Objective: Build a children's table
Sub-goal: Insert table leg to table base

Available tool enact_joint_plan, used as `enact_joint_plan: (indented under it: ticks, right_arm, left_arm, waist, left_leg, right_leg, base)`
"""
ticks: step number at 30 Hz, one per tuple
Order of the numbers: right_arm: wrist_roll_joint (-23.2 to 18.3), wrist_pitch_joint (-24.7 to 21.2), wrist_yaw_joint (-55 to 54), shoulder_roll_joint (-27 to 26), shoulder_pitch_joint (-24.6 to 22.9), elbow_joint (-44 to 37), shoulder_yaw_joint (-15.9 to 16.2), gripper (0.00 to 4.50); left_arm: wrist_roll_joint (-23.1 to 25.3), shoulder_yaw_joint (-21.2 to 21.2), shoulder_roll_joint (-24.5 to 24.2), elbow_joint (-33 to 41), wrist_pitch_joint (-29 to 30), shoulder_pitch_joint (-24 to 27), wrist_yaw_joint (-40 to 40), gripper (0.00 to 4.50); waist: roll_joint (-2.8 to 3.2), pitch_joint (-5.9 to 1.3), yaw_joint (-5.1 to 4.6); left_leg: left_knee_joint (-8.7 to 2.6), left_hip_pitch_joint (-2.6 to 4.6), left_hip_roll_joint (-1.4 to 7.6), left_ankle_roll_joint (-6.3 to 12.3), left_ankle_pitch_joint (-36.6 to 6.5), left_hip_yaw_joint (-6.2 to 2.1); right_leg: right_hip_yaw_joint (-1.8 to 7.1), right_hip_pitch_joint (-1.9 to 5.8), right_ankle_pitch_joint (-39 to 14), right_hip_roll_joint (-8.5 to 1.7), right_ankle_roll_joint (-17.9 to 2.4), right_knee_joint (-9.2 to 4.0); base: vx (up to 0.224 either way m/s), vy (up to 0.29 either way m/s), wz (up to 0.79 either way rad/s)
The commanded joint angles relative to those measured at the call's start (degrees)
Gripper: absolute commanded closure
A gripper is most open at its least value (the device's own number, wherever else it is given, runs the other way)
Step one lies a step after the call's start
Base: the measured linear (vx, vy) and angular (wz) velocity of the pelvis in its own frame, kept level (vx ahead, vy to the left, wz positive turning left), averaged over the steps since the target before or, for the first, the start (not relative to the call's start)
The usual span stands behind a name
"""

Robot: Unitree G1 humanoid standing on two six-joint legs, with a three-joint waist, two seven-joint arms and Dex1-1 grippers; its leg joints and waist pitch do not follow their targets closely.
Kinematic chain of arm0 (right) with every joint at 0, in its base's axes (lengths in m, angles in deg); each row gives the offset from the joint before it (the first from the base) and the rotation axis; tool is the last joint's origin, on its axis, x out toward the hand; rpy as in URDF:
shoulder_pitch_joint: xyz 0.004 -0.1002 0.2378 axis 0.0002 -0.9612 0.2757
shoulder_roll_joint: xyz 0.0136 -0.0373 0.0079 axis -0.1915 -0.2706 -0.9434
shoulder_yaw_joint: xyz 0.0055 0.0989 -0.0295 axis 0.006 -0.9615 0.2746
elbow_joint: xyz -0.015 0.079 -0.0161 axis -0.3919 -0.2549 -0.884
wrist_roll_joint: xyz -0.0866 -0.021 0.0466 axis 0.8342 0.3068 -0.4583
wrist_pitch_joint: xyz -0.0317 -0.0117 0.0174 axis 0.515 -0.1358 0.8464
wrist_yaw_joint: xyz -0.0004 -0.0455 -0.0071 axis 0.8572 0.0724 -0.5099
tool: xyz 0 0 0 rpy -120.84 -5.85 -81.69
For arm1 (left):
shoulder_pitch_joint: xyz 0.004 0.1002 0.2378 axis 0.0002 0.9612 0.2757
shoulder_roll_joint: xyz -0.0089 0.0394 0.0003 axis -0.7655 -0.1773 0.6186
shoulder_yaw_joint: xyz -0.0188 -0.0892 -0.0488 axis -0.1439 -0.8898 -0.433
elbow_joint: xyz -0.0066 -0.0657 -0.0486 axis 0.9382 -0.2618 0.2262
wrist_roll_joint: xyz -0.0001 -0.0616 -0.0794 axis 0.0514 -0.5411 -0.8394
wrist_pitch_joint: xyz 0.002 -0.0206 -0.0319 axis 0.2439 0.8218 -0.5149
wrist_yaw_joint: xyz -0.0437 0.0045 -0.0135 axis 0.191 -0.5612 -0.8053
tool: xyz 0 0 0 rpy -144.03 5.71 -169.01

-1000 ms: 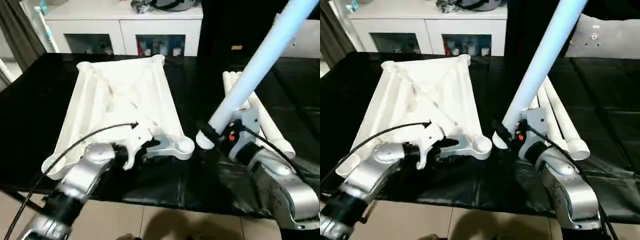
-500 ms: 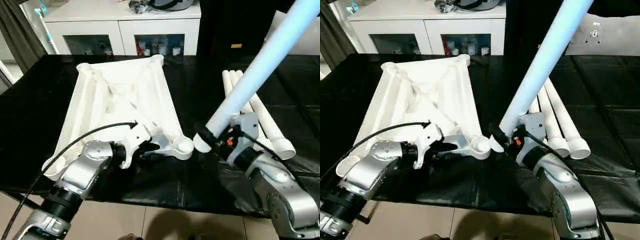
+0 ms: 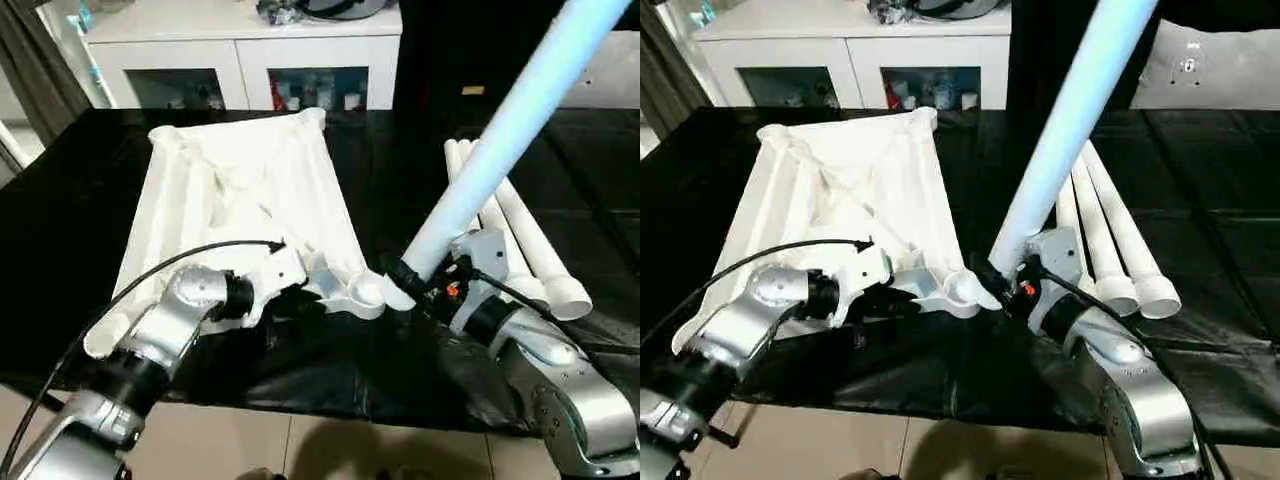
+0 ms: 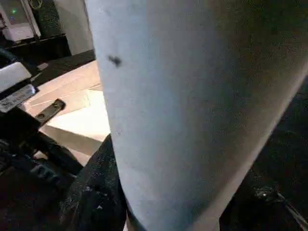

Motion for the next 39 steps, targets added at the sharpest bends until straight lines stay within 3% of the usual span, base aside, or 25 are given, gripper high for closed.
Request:
enact_joint_plan:
  ticks: [1, 7, 11, 13, 14, 15, 16, 17, 18, 19, 20, 21, 28, 30, 32, 35, 39]
  right_arm:
    - [-1.0, -1.8, 2.0, 0.8, 2.0, -0.9, 1.2, 2.59]
    - [-1.4, -4.2, 4.9, 2.3, 4.8, 0.4, 3.0, 2.59]
    - [-0.9, -5.7, 7.7, 3.4, 7.6, 3.2, 5.6, 2.59]
    - [0.8, -6.6, 7.5, 3.4, 9.9, 6.8, 6.8, 2.59]
    - [1.5, -6.9, 7.6, 3.4, 10.6, 8.1, 7.4, 2.59]
    - [1.7, -6.9, 8.2, 3.6, 11.2, 9.1, 7.8, 2.59]
    - [1.8, -6.9, 8.7, 3.7, 11.7, 9.7, 8.1, 2.59]
    - [1.7, -7.2, 9.3, 3.8, 12.2, 10.3, 8.4, 2.59]
    - [1.6, -7.3, 9.7, 3.9, 12.5, 10.7, 8.6, 2.59]
    - [1.9, -7.6, 10.6, 4.4, 13.3, 11.4, 9.6, 2.59]
    - [1.9, -7.6, 10.6, 4.4, 13.3, 11.4, 9.6, 2.59]
    - [2.1, -8.6, 10.7, 4.9, 13.9, 12.1, 10.0, 2.59]
    - [1.7, -9.4, 12.1, 4.4, 14.3, 14.2, 10.2, 2.59]
    - [1.8, -8.9, 12.6, 4.2, 14.0, 15.6, 10.6, 2.59]
    - [1.9, -8.8, 12.6, 4.1, 13.9, 15.9, 10.6, 2.59]
    - [1.5, -9.2, 12.9, 4.1, 13.5, 16.0, 10.4, 2.59]
    - [1.1, -8.8, 12.7, 3.6, 12.3, 16.6, 9.0, 2.59]
  left_arm:
    - [1.7, 0.5, -0.4, -2.6, -0.8, -0.7, -0.2, 4.45]
    - [0.2, -0.4, -0.2, -2.1, -2.4, -0.9, -2.9, 4.5]
    - [-0.7, -0.4, -0.4, -1.5, -4.2, -0.1, -4.8, 4.5]
    - [-0.8, 0.0, -0.5, -1.2, -4.7, 0.1, -5.8, 4.5]
    - [-0.7, 0.1, -0.7, -1.0, -4.8, 0.3, -6.2, 4.5]
    - [-0.6, 0.3, -0.8, -0.9, -4.9, 0.3, -6.4, 4.5]
    - [-0.4, 0.3, -0.8, -0.9, -5.0, 0.4, -6.5, 4.5]
    - [-0.3, 0.4, -0.9, -0.7, -5.2, 0.5, -6.8, 4.5]
    - [-0.2, 0.5, -1.0, -0.6, -5.3, 0.6, -7.0, 4.5]
    - [0.0, 0.4, -1.1, -0.6, -5.9, 0.7, -7.1, 4.5]
    - [0.0, 0.4, -1.1, -0.6, -5.9, 0.7, -7.1, 4.5]
    - [0.0, 0.3, -1.1, -0.5, -6.1, 0.8, -7.3, 4.5]
    - [-0.8, 0.1, -1.0, 0.7, -6.6, 1.1, -9.1, 4.5]
    - [-0.8, 0.8, -1.1, 1.3, -6.9, 1.2, -10.4, 4.5]
    - [-0.8, 0.9, -1.0, 1.4, -6.9, 1.2, -10.4, 4.5]
    - [0.3, 0.9, -0.2, 0.1, -7.6, 0.5, -8.8, 4.5]
    - [1.2, 0.1, 0.5, -1.7, -8.7, -0.3, -7.0, 4.5]
  waist:
    - [-0.38, -2.77, -0.08]
    - [-0.82, -3.0, -0.62]
    - [-0.65, -3.04, -0.62]
    - [-1.44, -3.15, -0.48]
    - [-1.05, -3.12, -0.27]
    - [-1.76, -3.06, -0.3]
    - [-1.39, -3.07, -0.06]
    - [-1.77, -3.11, 0.03]
    - [-1.6, -3.17, 0.14]
    - [-2.05, -3.24, 0.2]
    - [-1.82, -3.24, 0.39]
    - [-2.18, -3.27, 0.5]
    - [-2.33, -3.42, 0.98]
    - [-1.8, -3.41, 1.03]
    - [-2.09, -3.45, 0.97]
    - [-2.1, -3.5, 0.99]
    - [-2.07, -3.41, 1.16]
  left_leg:
    - [-4.21, 0.48, 2.71, 3.09, -14.1, -1.02]
    - [-3.94, 0.28, 2.68, 3.85, -12.3, -0.91]
    - [-3.88, 0.41, 2.79, 4.23, -11.6, -0.88]
    - [-3.81, 0.35, 2.73, 4.35, -10.6, -0.69]
    - [-3.76, 0.47, 2.81, 4.13, -10.5, -0.72]
    - [-3.83, 0.38, 2.87, 4.13, -10.5, -0.63]
    - [-3.81, 0.5, 2.93, 3.89, -10.6, -0.66]
    - [-3.86, 0.5, 3.01, 3.93, -10.5, -0.62]
    - [-3.83, 0.49, 3.04, 3.9, -10.2, -0.66]
    - [-3.87, 0.53, 3.13, 3.89, -10.0, -0.58]
    - [-3.9, 0.63, 3.21, 3.91, -9.6, -0.63]
    - [-3.86, 0.48, 3.17, 4.04, -8.9, -0.58]
    - [-3.83, 0.71, 3.29, 3.49, -9.1, -0.41]
    - [-3.89, 0.77, 3.28, 3.17, -9.9, -0.5]
    - [-3.91, 0.82, 3.28, 2.96, -10.2, -0.48]
    - [-3.89, 0.8, 3.27, 2.96, -9.9, -0.49]
    - [-3.93, 0.9, 3.24, 2.65, -11.1, -0.44]
  right_leg:
    - [2.93, 2.83, -19.8, -5.08, -7.4, -5.64]
    - [2.88, 3.18, -17.6, -5.13, -8.9, -5.48]
    - [2.86, 3.08, -15.9, -5.04, -9.9, -5.24]
    - [2.88, 3.17, -15.7, -5.13, -10.2, -5.18]
    - [2.9, 3.03, -16.3, -5.22, -10.2, -5.15]
    - [2.9, 3.02, -16.4, -5.15, -10.2, -5.22]
    - [2.94, 2.99, -16.6, -5.21, -10.1, -5.08]
    - [2.98, 3.03, -16.3, -5.24, -10.0, -5.11]
    - [3.02, 3.09, -15.7, -5.33, -10.1, -4.93]
    - [3.03, 3.09, -14.9, -5.27, -10.3, -4.93]
    - [3.04, 3.13, -13.8, -5.32, -10.7, -4.71]
    - [3.08, 3.28, -12.7, -5.35, -10.9, -4.56]
    - [3.21, 3.29, -11.8, -5.47, -11.7, -4.52]
    - [3.12, 3.26, -12.1, -5.42, -11.8, -4.53]
    - [3.13, 3.29, -11.8, -5.38, -12.0, -4.5]
    - [3.14, 3.39, -10.9, -5.35, -12.3, -4.45]
    - [3.13, 3.34, -13.6, -5.36, -11.7, -4.78]
  base:
    - [0.0, 0.0, 0.0]
    - [0.0, 0.0, 0.0]
    - [0.0, 0.0, 0.0]
    - [0.0, 0.0, 0.0]
    - [0.0, 0.0, 0.0]
    - [0.0, 0.0, 0.0]
    - [0.0, 0.0, 0.0]
    - [0.0, 0.0, 0.0]
    - [0.0, 0.0, 0.0]
    - [0.0, 0.0, 0.0]
    - [0.0, 0.0, 0.0]
    - [0.0, 0.0, 0.0]
    - [0.0, 0.0, 0.0]
    - [0.0, 0.0, 0.0]
    - [0.0, 0.0, 0.0]
    - [0.0, 0.0, 0.0]
    - [0.0, 0.0, 0.0]
